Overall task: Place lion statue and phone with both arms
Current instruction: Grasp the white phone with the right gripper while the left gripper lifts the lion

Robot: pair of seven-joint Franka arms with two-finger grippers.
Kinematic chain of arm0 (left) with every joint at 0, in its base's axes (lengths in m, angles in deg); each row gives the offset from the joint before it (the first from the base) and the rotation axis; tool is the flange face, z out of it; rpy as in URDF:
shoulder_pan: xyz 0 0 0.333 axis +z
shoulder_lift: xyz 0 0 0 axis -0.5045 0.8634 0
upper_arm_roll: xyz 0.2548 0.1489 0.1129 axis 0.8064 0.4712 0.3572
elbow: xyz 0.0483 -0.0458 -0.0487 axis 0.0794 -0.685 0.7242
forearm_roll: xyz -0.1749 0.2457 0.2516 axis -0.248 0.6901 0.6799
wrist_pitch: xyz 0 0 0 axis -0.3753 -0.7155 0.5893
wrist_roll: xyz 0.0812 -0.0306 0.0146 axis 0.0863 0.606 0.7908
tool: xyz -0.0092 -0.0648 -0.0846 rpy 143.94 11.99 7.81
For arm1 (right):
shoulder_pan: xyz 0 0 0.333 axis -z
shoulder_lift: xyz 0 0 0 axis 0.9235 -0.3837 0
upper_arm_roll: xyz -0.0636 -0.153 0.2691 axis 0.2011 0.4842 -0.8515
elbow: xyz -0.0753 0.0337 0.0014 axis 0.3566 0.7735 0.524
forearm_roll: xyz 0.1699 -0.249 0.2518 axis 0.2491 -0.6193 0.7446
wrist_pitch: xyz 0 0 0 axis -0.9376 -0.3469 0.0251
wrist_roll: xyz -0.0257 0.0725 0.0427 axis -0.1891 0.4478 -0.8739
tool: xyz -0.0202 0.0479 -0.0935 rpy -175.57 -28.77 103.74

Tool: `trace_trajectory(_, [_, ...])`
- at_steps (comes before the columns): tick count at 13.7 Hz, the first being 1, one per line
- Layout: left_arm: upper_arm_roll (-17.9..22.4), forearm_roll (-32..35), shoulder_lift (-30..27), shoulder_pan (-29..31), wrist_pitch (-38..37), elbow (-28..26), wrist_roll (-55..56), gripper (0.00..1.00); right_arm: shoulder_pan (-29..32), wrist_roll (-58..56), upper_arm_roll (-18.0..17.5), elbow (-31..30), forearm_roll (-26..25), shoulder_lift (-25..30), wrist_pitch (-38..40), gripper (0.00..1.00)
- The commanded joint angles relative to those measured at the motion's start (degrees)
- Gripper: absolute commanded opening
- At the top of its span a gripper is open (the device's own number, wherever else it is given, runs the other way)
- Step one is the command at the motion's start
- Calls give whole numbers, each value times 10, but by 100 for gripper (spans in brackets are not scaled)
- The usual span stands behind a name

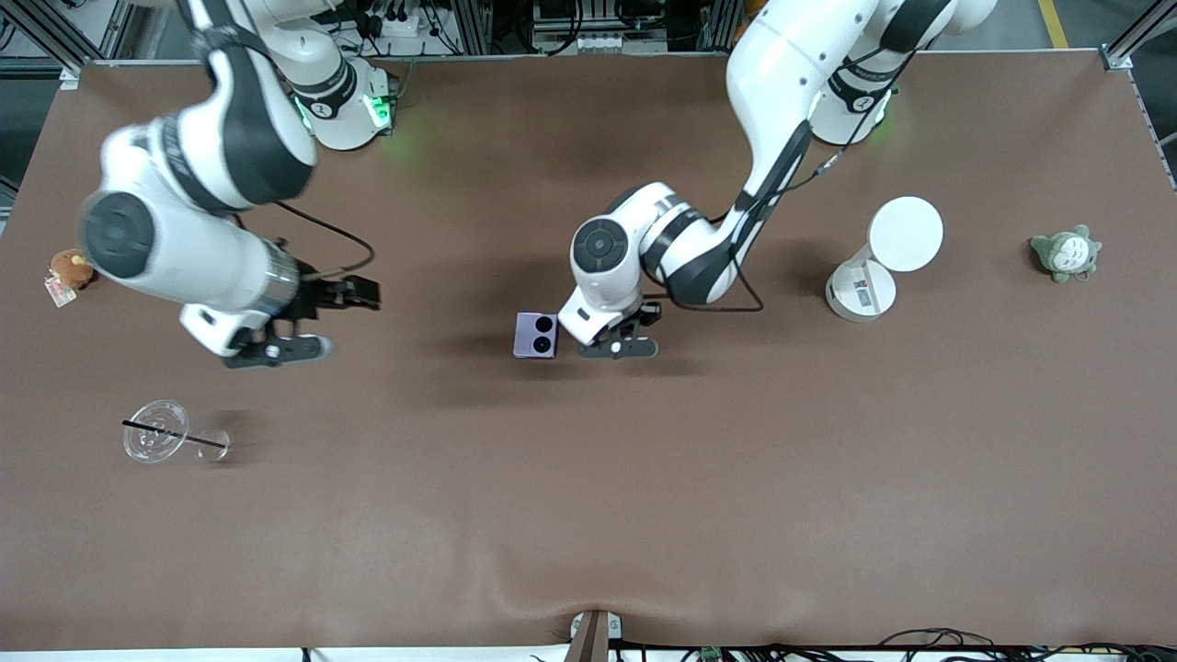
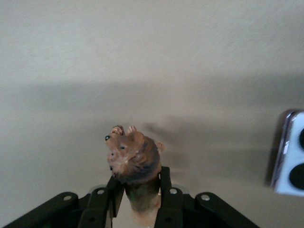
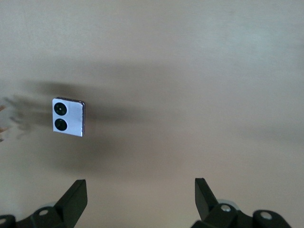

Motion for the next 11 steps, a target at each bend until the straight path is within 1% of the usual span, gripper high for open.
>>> trace_trajectory(1, [-1, 20, -119, 28, 10, -140, -10, 0, -47, 57, 5, 4, 4, -47, -49, 100])
trace_trajectory(2, [-3, 32, -142, 40, 17, -170, -27, 0, -70, 84, 6, 4, 2, -66, -78, 100])
trace_trajectory(4, [-3, 35, -184, 51, 77, -240, -36, 0, -92, 125, 6, 5, 2, -107, -145, 100])
trace_trajectory(5, [-4, 35, -198, 69, 104, -271, -43, 0, -101, 135, 6, 6, 2, -127, -181, 100])
trace_trajectory(6, [-4, 35, -209, 76, 112, -290, -54, 0, -111, 147, 6, 8, 2, -143, -207, 100])
trace_trajectory(7, [-4, 35, -216, 86, 116, -307, -70, 0, -119, 169, 6, 9, 2, -156, -222, 100])
trace_trajectory(9, [-5, 35, -242, 121, 166, -363, -114, 0, -148, 220, 7, 11, 1, -179, -235, 100])
trace_trajectory(11, [-5, 35, -260, 144, 185, -403, -142, 0, -169, 257, 8, 14, -25, -198, -260, 100])
